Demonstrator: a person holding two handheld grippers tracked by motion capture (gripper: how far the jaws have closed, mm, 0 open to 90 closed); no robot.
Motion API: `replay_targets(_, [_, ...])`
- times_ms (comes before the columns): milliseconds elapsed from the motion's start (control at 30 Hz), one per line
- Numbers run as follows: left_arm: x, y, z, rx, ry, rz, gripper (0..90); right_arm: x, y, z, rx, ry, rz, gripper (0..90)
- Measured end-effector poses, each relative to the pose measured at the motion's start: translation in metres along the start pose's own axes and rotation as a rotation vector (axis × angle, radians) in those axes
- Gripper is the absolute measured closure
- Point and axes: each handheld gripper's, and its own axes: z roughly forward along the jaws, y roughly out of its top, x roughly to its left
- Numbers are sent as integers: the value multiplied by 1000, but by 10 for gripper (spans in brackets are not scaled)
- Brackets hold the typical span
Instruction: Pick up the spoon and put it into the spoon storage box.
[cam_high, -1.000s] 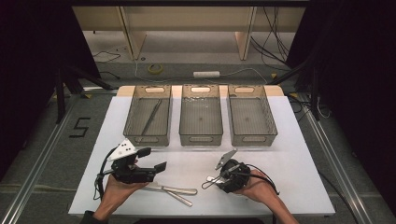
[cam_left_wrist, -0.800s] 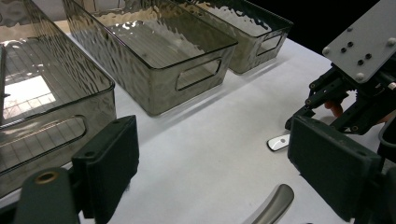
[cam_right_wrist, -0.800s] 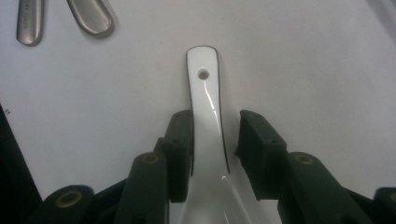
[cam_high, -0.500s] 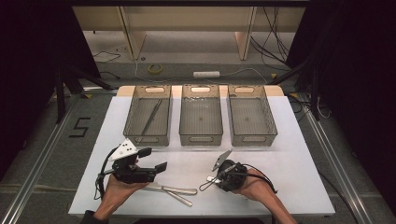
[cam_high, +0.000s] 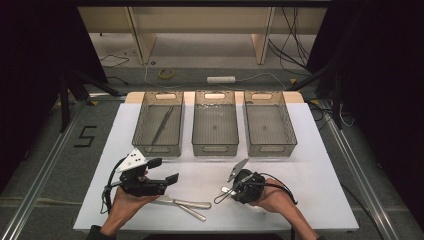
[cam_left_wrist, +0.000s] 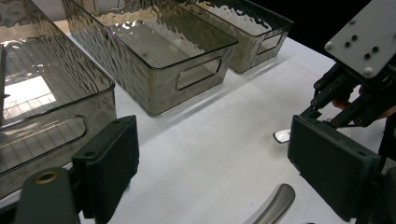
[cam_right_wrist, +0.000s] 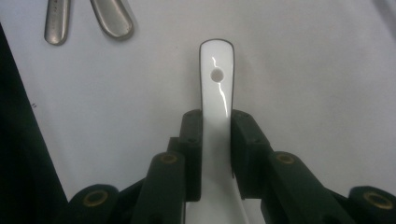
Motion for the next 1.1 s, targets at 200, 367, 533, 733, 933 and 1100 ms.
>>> replay_targets(200, [0, 0, 0, 1, 1, 2, 163, -3, -1, -9, -42, -4, 12, 763])
replay_targets(367, [0, 0, 0, -2, 2, 0, 163, -8, -2, -21, -76, -15, 24, 763])
replay_targets(533, [0, 0, 0, -5, 3, -4, 163, -20, 0, -34, -130, -36, 56, 763])
replay_targets(733, [1, 0, 0, -3, 2, -8, 163, -37, 12, -49, -208, -66, 86, 763])
replay_targets(933, [1, 0, 0, -4, 2, -6, 163, -52, 29, -63, -281, -98, 111, 762])
replay_targets(1100, [1, 0, 0, -4, 2, -6, 163, -62, 45, -70, -315, -111, 122, 762])
